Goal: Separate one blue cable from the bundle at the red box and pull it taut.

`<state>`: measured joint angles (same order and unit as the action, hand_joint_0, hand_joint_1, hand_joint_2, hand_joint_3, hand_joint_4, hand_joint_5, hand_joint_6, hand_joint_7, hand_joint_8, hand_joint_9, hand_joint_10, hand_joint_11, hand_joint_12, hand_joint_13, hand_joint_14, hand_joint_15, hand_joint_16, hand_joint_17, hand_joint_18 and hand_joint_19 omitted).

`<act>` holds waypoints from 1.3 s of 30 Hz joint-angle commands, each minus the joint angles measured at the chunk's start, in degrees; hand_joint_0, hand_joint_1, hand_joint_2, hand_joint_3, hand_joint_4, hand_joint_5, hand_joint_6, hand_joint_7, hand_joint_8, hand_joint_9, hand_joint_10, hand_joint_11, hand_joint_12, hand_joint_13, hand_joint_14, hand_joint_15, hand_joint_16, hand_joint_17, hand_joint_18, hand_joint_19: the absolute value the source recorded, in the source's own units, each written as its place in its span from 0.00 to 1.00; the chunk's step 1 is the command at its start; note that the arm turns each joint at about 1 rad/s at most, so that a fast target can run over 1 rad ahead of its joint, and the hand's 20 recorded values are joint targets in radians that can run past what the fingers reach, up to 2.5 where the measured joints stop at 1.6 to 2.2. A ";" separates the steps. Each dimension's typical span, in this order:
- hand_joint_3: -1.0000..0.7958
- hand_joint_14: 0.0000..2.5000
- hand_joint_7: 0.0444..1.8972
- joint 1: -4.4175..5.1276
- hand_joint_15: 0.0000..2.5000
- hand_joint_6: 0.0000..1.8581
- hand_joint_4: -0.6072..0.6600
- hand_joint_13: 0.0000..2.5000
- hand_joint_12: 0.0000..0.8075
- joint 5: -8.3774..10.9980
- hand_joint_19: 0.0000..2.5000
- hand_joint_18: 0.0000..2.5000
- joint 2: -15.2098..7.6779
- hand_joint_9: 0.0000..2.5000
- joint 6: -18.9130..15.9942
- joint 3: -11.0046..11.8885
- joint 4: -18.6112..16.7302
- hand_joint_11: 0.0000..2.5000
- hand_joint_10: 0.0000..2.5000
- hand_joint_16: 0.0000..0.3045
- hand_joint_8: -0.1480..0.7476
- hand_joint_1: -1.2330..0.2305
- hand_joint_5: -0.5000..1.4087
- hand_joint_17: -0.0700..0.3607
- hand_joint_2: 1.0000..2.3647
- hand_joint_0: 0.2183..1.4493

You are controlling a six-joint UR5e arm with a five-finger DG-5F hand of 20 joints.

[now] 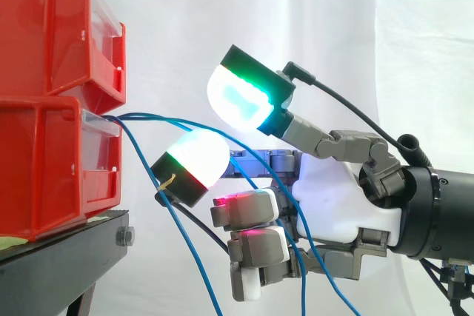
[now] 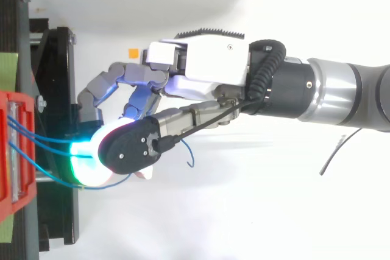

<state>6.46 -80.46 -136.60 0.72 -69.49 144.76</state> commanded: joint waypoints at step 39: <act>0.28 0.01 0.74 -0.13 0.42 0.31 0.44 0.52 0.42 -0.14 0.33 0.34 0.02 0.53 1.92 0.06 0.70 0.33 0.01 0.12 0.42 0.31 0.28 0.35 0.00 0.20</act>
<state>6.33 -80.60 -136.61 2.63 -69.45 145.46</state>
